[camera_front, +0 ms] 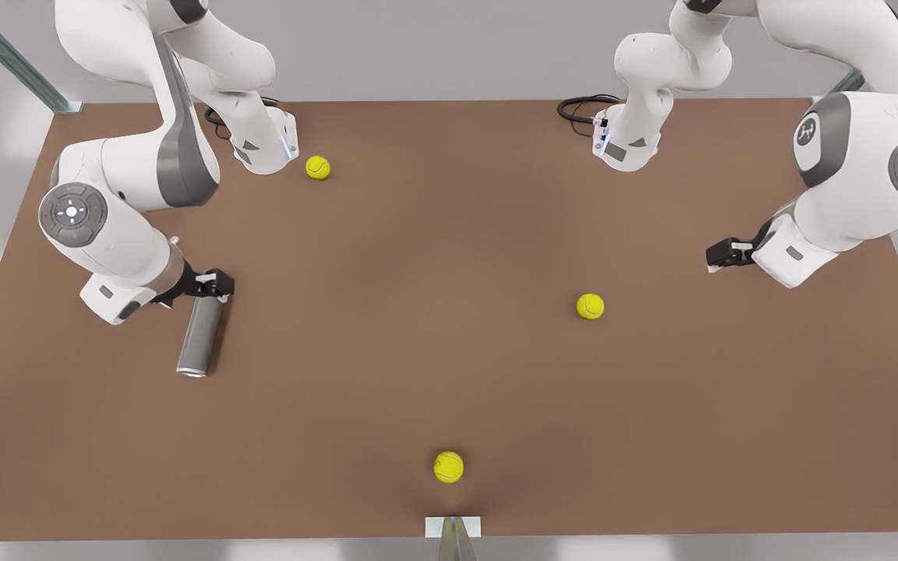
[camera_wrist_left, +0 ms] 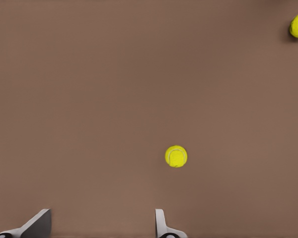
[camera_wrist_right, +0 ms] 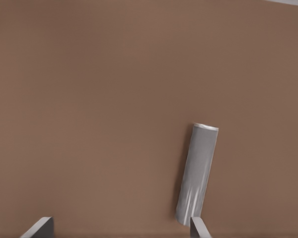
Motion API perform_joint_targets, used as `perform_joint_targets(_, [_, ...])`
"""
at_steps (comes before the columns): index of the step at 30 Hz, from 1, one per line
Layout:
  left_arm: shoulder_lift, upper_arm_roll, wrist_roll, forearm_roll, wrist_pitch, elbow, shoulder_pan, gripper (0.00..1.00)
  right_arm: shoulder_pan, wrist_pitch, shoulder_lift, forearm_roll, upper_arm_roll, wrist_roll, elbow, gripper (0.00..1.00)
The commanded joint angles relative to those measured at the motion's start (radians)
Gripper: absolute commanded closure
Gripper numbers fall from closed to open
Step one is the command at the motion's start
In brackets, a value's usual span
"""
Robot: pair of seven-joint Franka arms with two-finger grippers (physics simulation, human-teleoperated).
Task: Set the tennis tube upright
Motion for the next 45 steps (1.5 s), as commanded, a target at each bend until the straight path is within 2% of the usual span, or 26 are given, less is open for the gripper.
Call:
perform_joint_targets(1, [0.000,0.000,0.000,0.012,0.000,0.000,0.000,0.00,0.000,0.000,0.000,0.000,0.000,0.000,0.000,0.00])
perform_joint_targets(6, [0.000,-0.001,0.000,0.012,-0.002,0.000,-0.001,0.00,-0.064,-0.006,0.081,0.035,0.000,0.015,-0.028,0.00])
perform_joint_targets(8, [0.000,-0.001,0.000,0.012,-0.002,0.000,-0.001,0.00,-0.114,0.008,0.092,0.034,0.000,0.015,-0.146,0.00])
perform_joint_targets(12, [0.000,-0.001,0.000,0.012,-0.003,0.000,-0.001,0.00,-0.282,0.379,0.095,0.020,0.000,0.002,-0.457,0.00])
perform_joint_targets(15, [0.000,-0.008,0.000,0.012,-0.008,0.000,0.000,0.00,-0.341,0.498,0.184,0.025,0.002,0.011,-0.503,0.00])
perform_joint_targets(18, [0.001,-0.008,0.000,0.012,-0.014,0.000,0.000,0.00,-0.341,0.571,0.184,0.021,0.002,0.012,-0.569,0.00])
perform_joint_targets(36, [0.001,-0.008,-0.002,0.010,-0.014,-0.021,0.002,0.00,-0.347,0.643,0.281,-0.043,0.000,-0.083,-0.580,0.00])
perform_joint_targets(38, [0.001,-0.008,-0.002,0.010,-0.014,-0.021,0.003,0.00,-0.347,0.643,0.285,-0.043,0.000,-0.083,-0.580,0.07])
perform_joint_targets(43, [0.001,-0.008,-0.002,0.010,-0.019,-0.023,0.003,0.00,-0.356,0.653,0.302,-0.044,0.000,-0.083,-0.577,0.08])
perform_joint_targets(44, [0.001,-0.008,-0.002,0.010,-0.019,-0.023,0.003,0.00,-0.357,0.660,0.302,-0.044,0.000,-0.083,-0.577,0.14])
perform_joint_targets(45, [0.001,-0.008,-0.002,0.010,-0.019,-0.023,0.003,0.00,-0.357,0.660,0.304,-0.044,0.000,-0.083,-0.577,0.16])
